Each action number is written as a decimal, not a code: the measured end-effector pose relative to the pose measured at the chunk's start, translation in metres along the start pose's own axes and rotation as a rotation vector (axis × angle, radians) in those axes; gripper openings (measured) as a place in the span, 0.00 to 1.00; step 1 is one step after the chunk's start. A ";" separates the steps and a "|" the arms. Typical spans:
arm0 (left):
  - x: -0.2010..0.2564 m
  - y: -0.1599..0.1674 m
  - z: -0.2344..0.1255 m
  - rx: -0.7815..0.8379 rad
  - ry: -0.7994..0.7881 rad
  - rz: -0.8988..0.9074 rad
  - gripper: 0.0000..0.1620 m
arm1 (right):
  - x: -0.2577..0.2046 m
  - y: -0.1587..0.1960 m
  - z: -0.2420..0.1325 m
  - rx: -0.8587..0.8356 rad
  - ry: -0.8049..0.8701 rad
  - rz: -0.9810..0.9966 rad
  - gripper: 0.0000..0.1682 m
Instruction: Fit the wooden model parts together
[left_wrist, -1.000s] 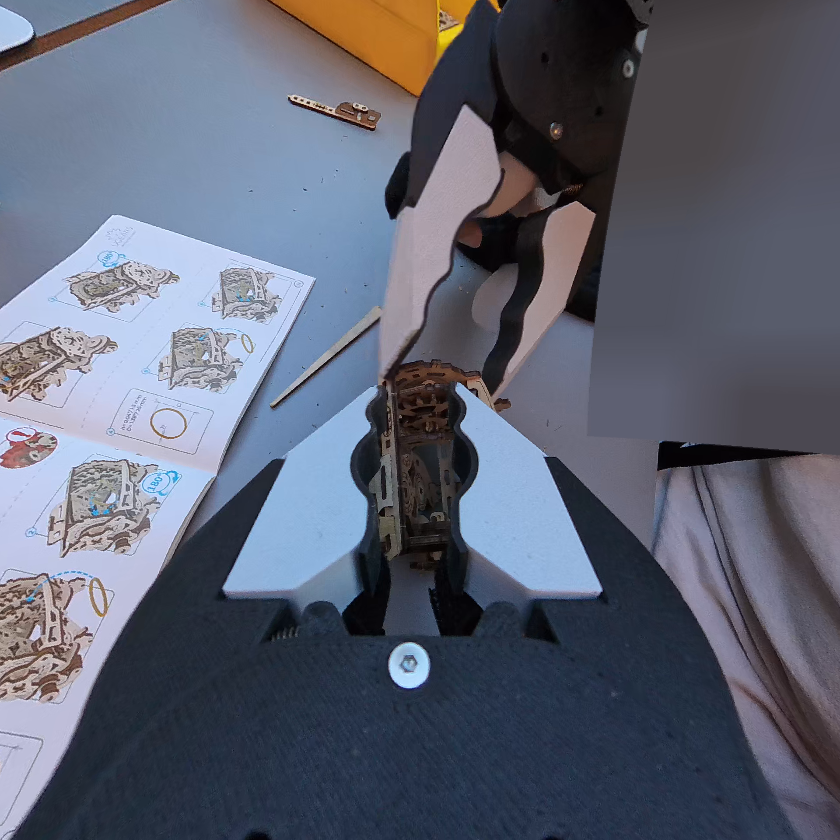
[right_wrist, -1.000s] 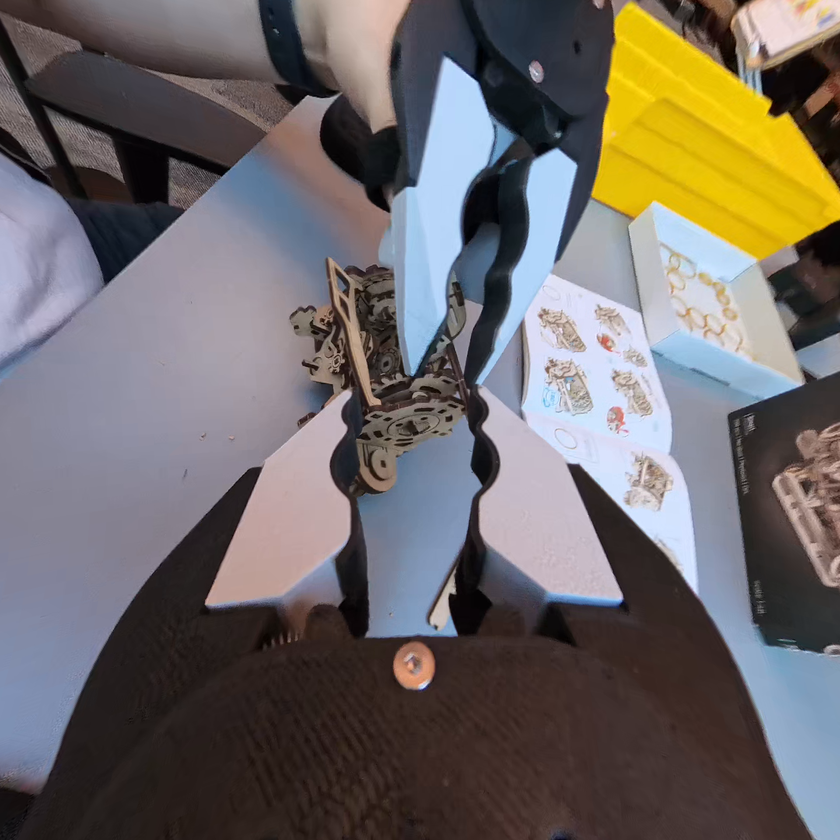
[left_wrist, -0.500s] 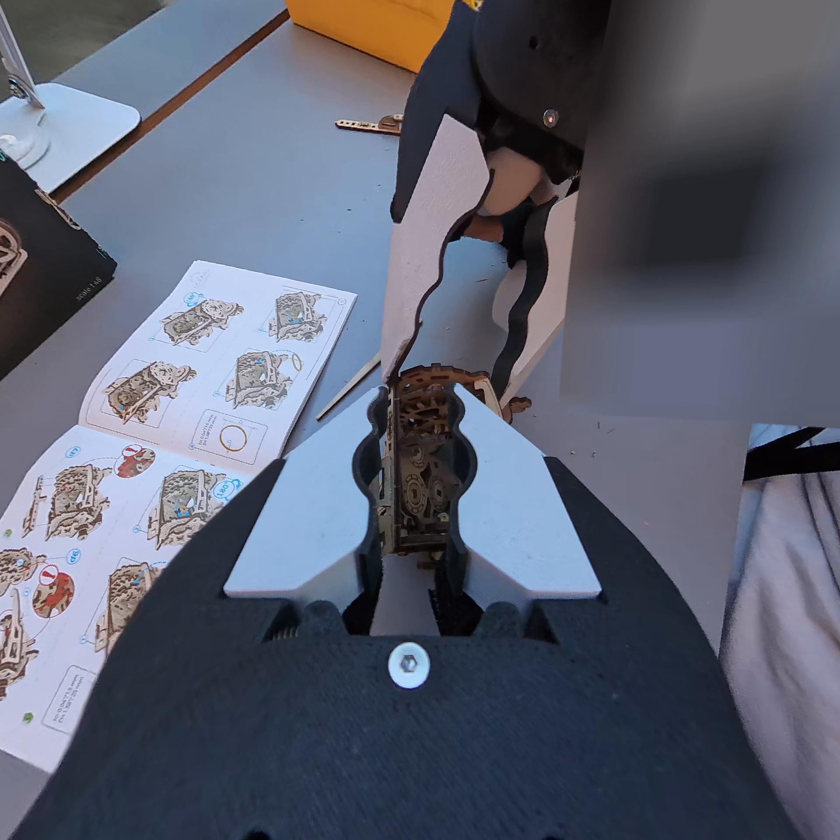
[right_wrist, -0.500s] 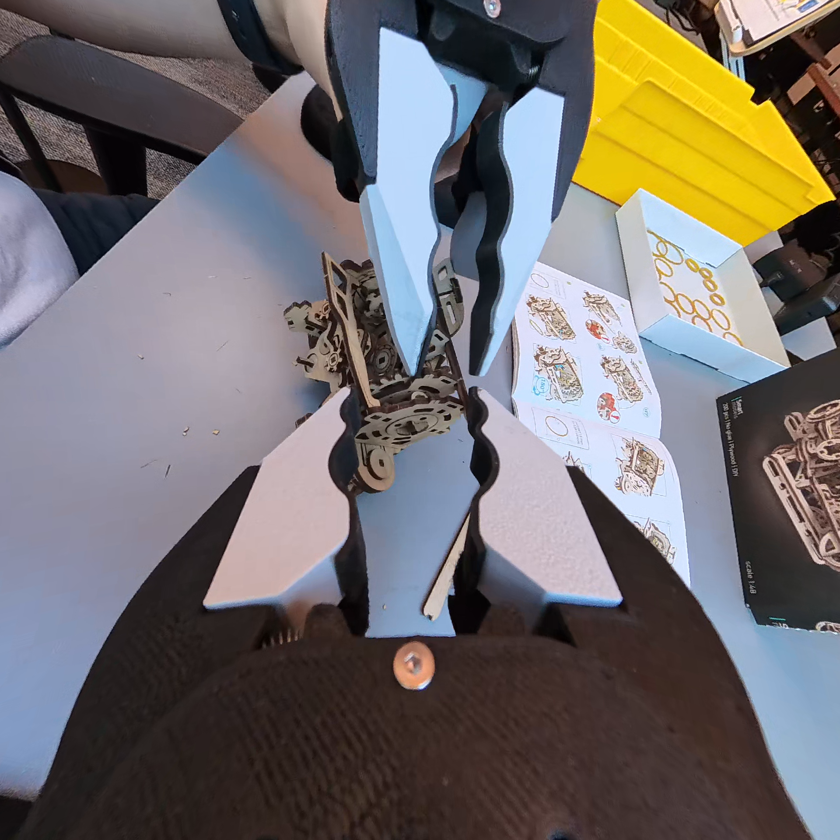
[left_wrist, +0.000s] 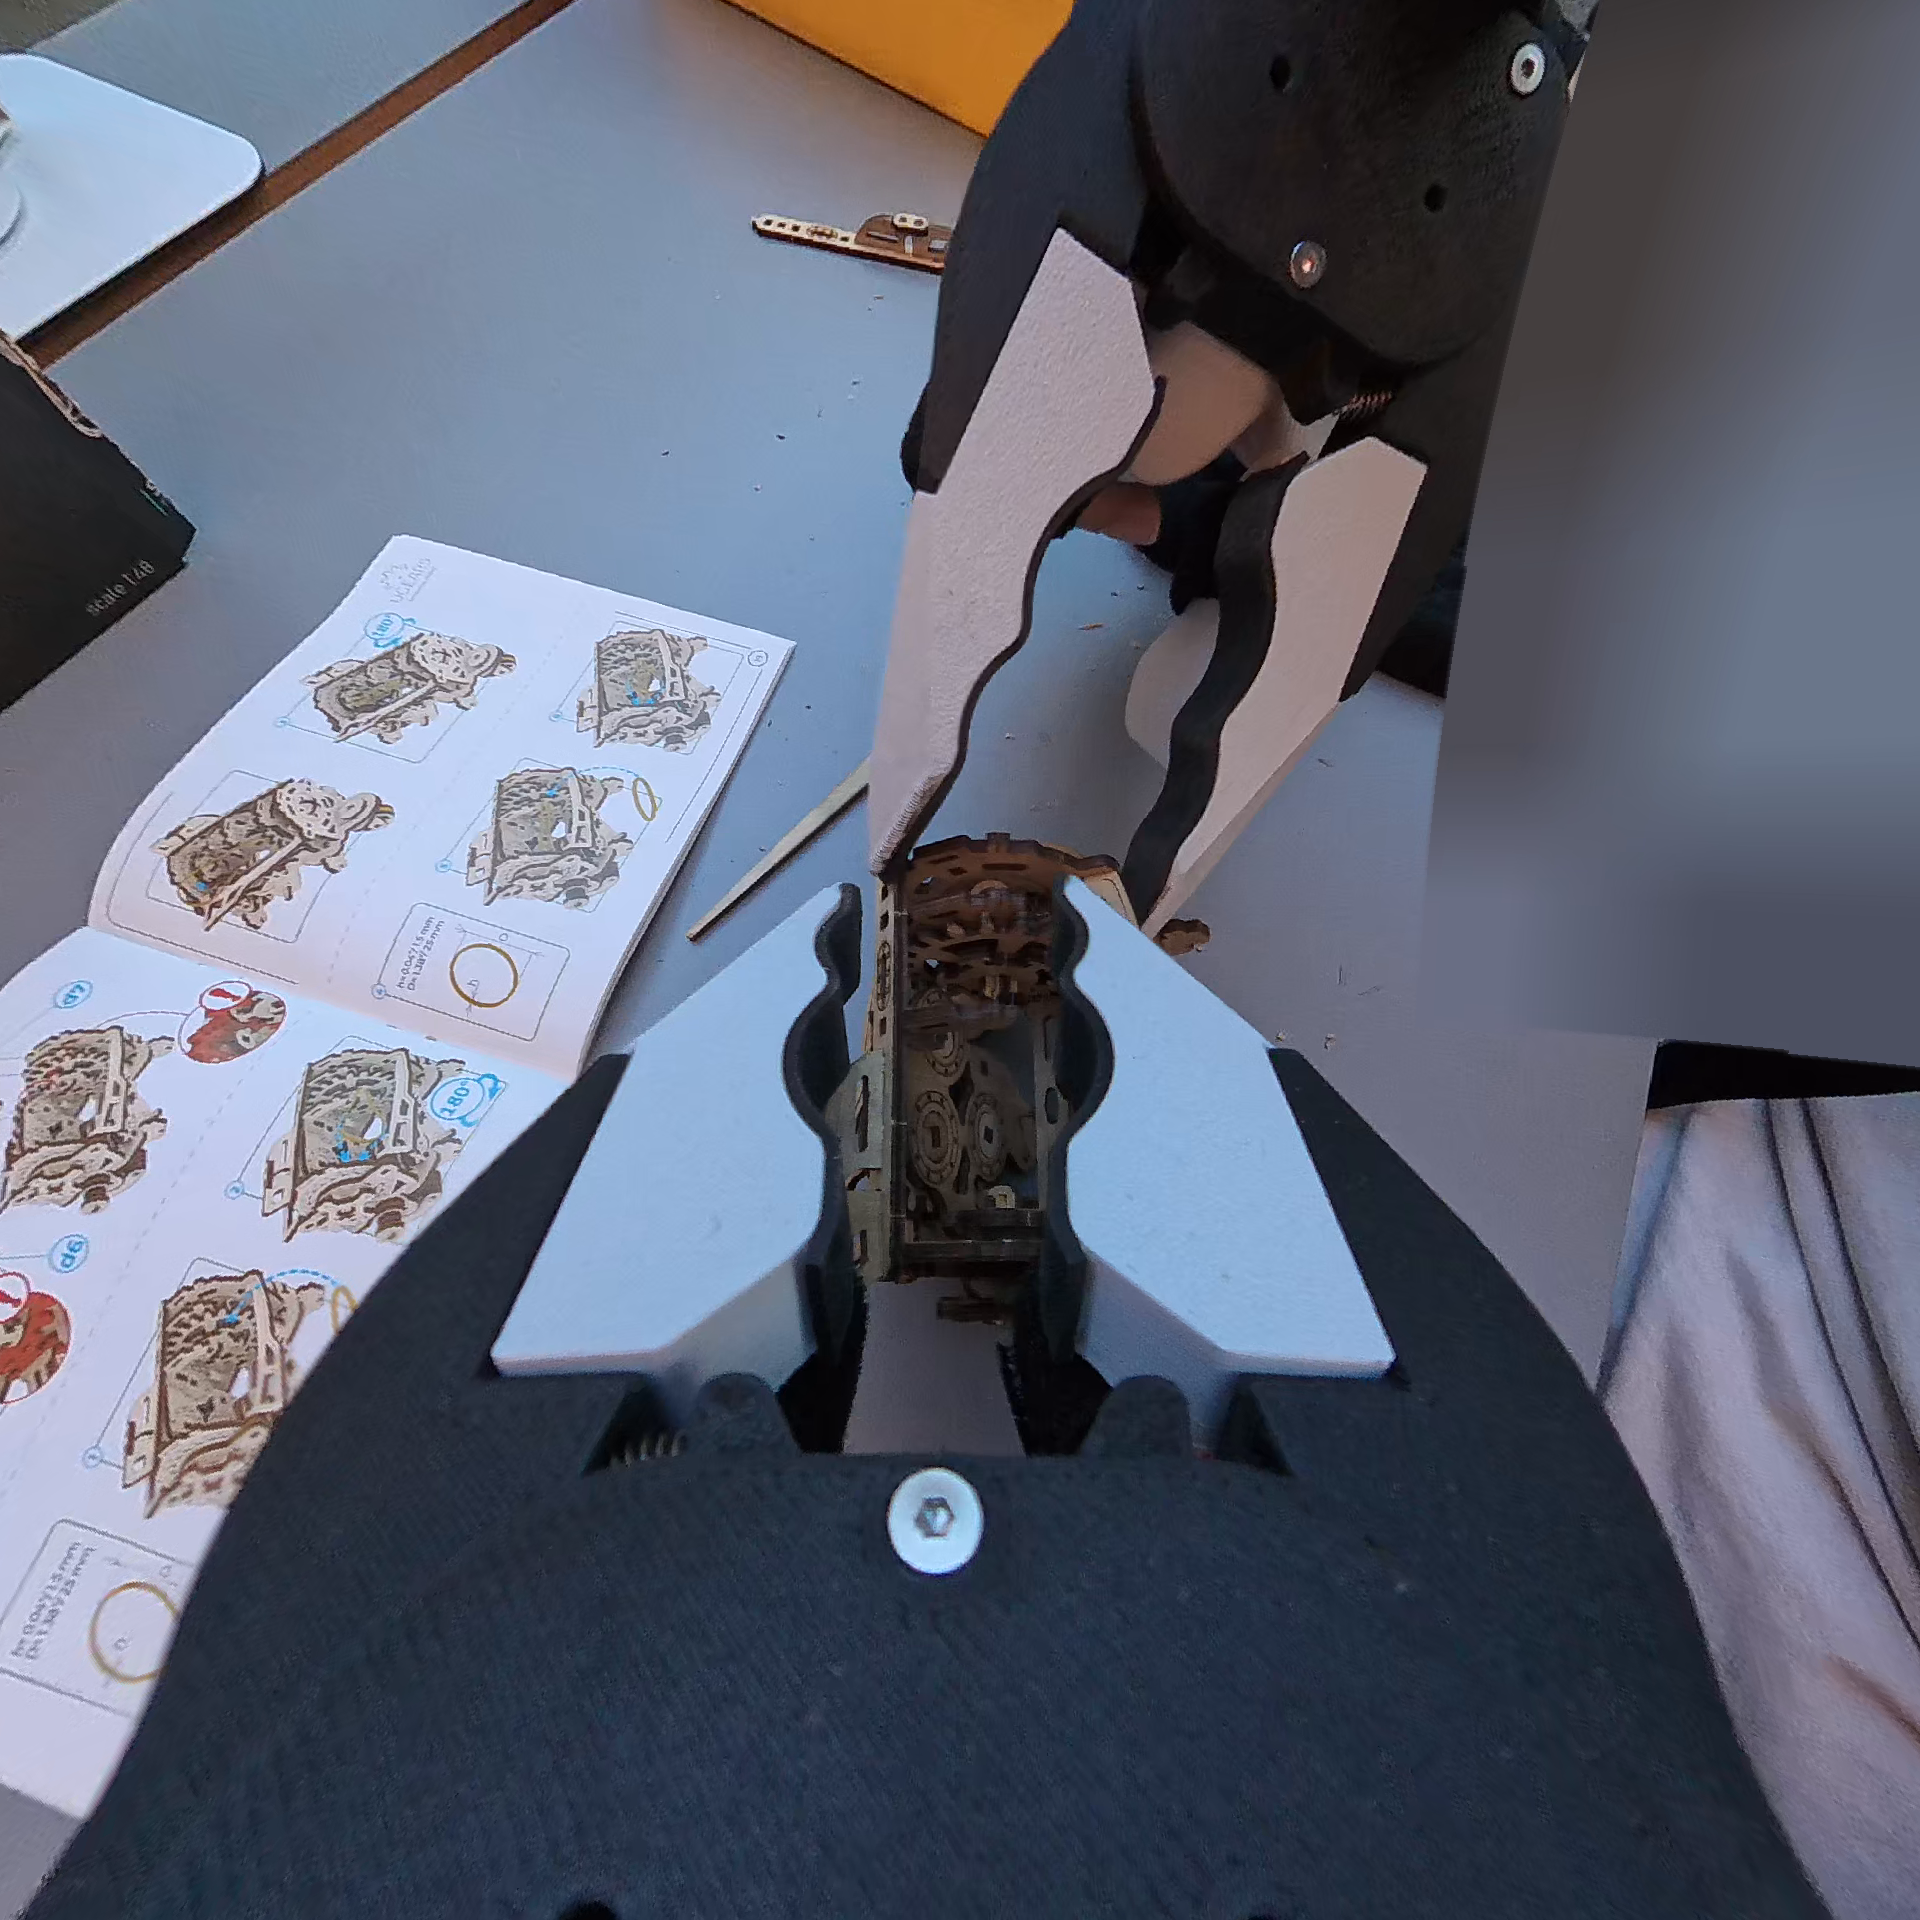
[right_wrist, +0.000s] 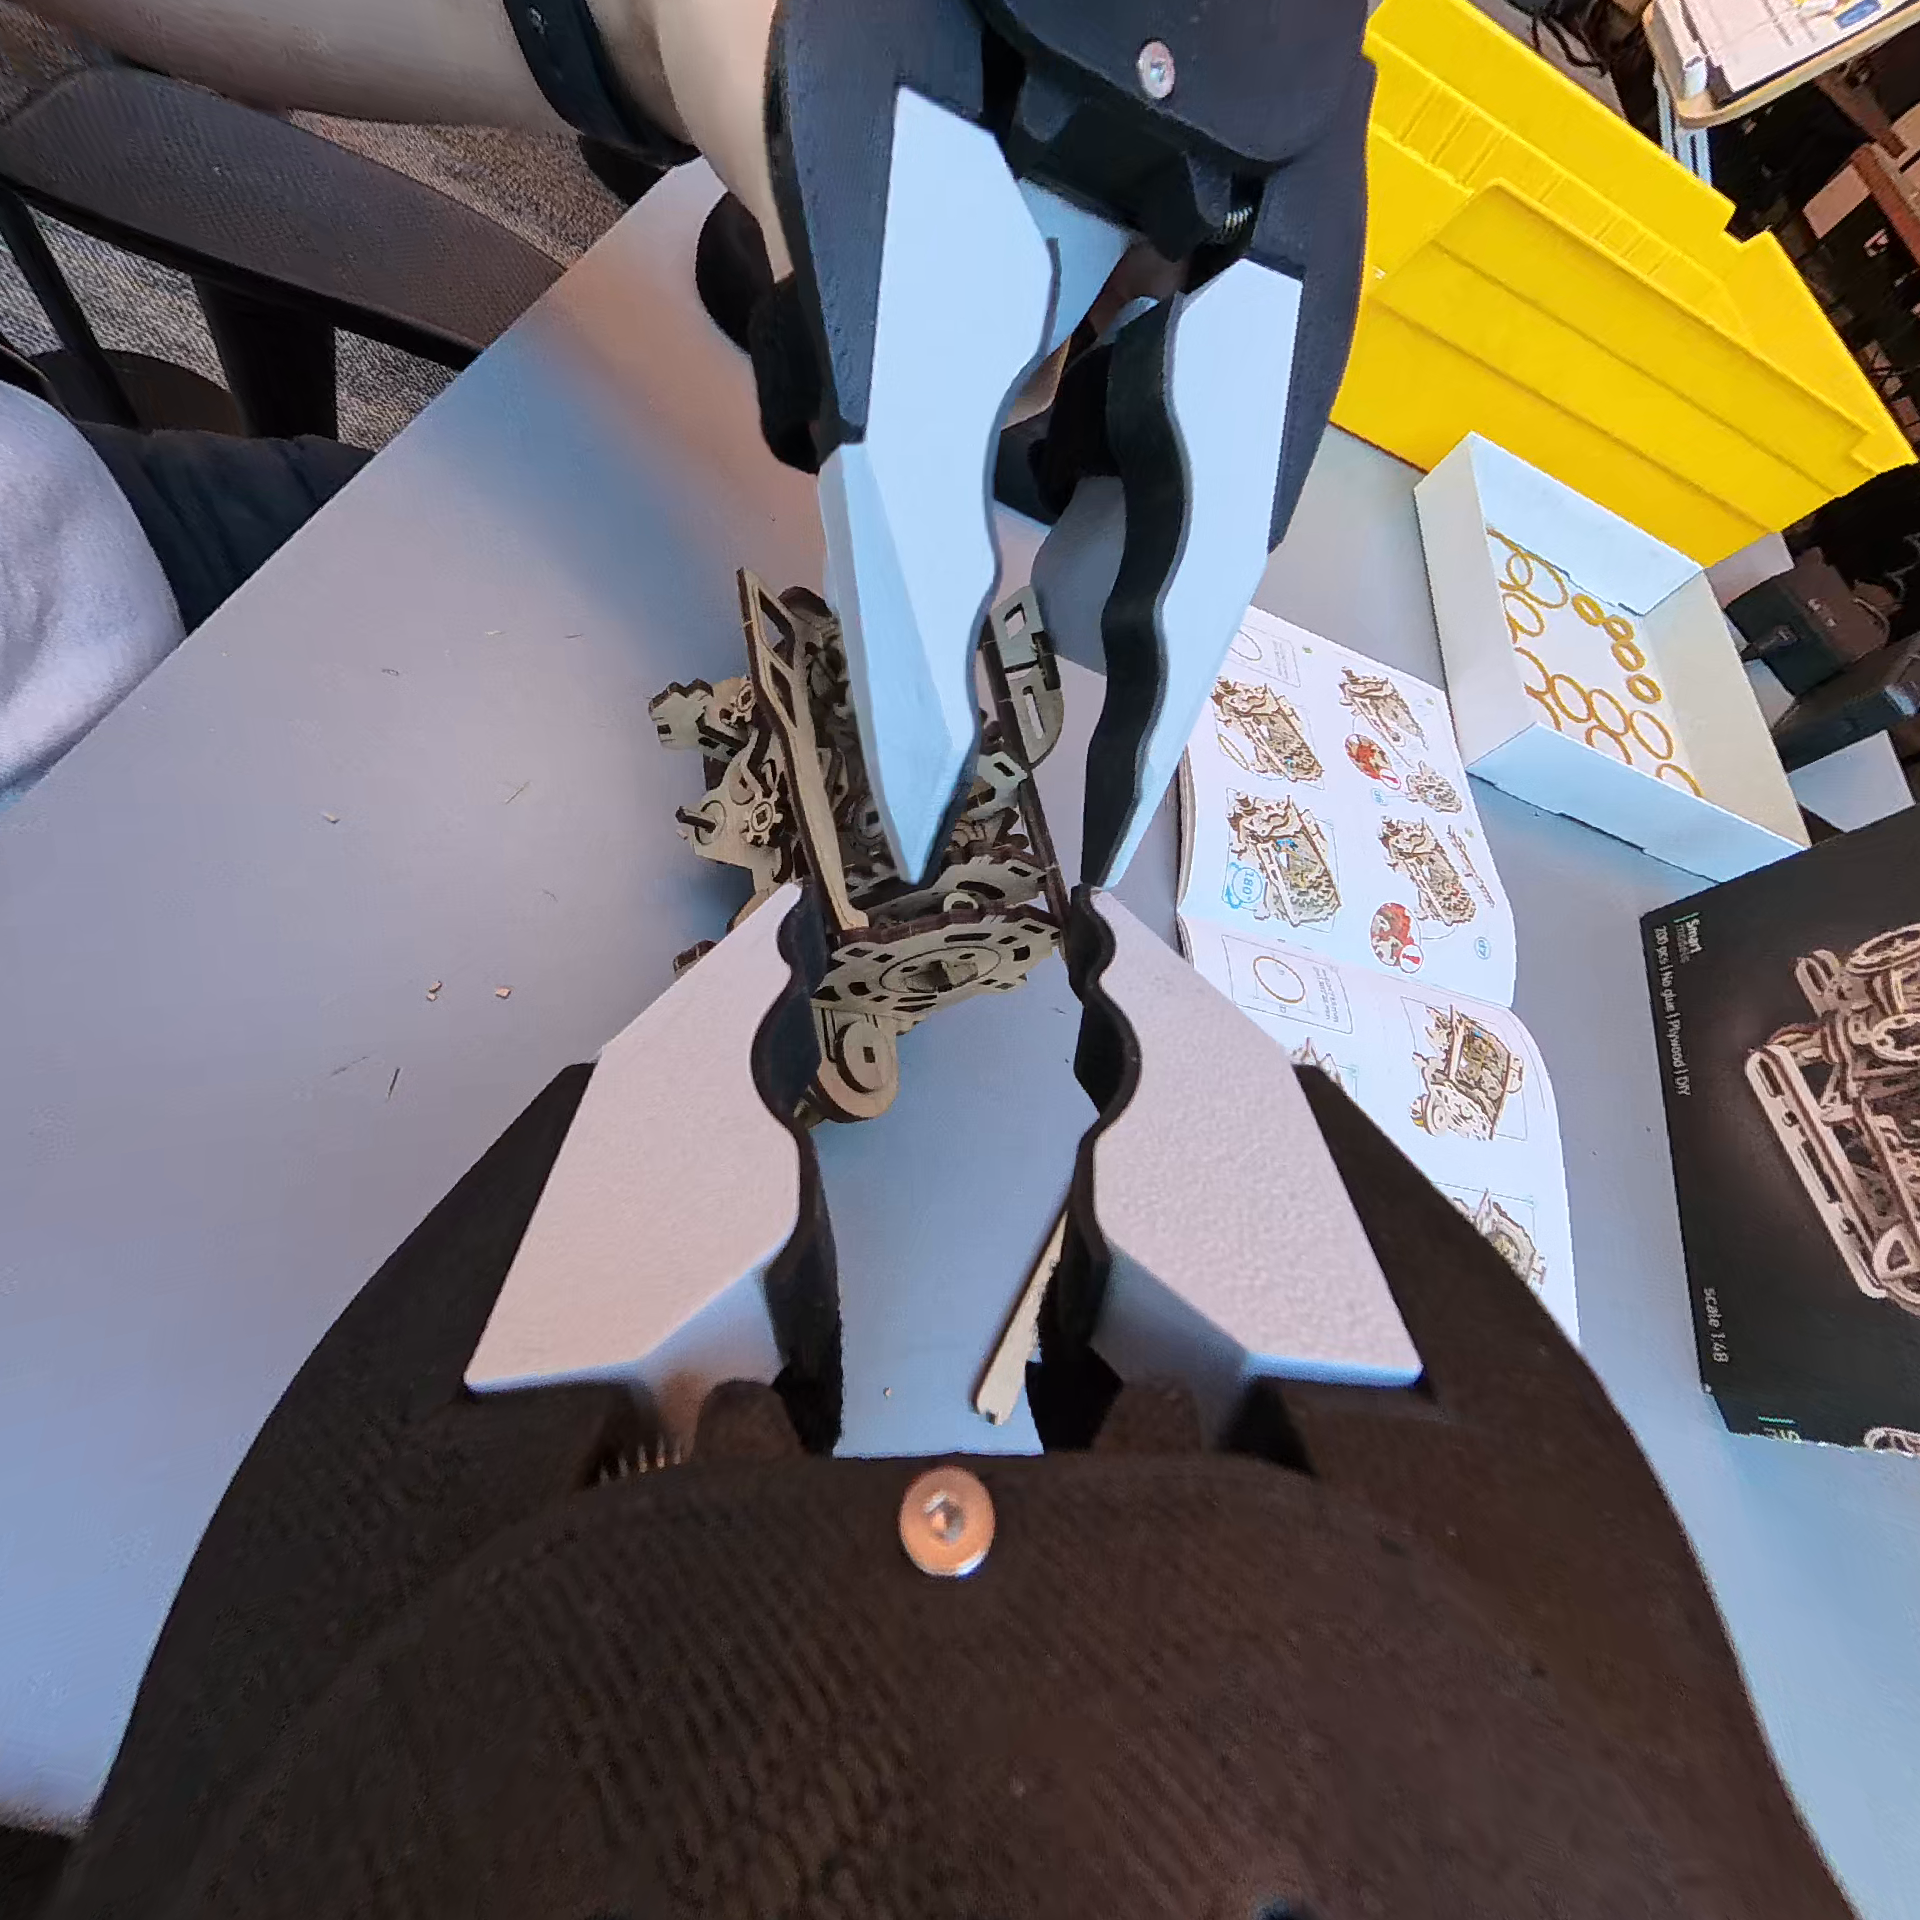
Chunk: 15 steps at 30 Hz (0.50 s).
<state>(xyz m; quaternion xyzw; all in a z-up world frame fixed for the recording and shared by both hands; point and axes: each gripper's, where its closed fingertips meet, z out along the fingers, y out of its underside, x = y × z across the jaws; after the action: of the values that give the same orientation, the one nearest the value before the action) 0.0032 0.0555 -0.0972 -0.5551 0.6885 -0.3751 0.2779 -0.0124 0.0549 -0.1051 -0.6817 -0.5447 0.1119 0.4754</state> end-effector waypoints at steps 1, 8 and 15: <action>0.000 0.000 -0.001 0.009 0.005 -0.010 0.20 | 0.000 0.000 0.000 -0.001 0.001 -0.001 0.28; 0.000 0.002 0.000 -0.014 0.003 -0.003 0.20 | 0.000 -0.001 0.000 0.006 0.005 0.000 0.28; 0.002 0.003 -0.003 -0.032 0.001 0.010 0.15 | 0.000 -0.003 0.001 0.019 0.008 0.004 0.29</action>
<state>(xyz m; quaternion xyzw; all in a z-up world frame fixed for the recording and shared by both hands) -0.0013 0.0549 -0.0976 -0.5557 0.6973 -0.3631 0.2704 -0.0148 0.0549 -0.1034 -0.6788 -0.5404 0.1151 0.4837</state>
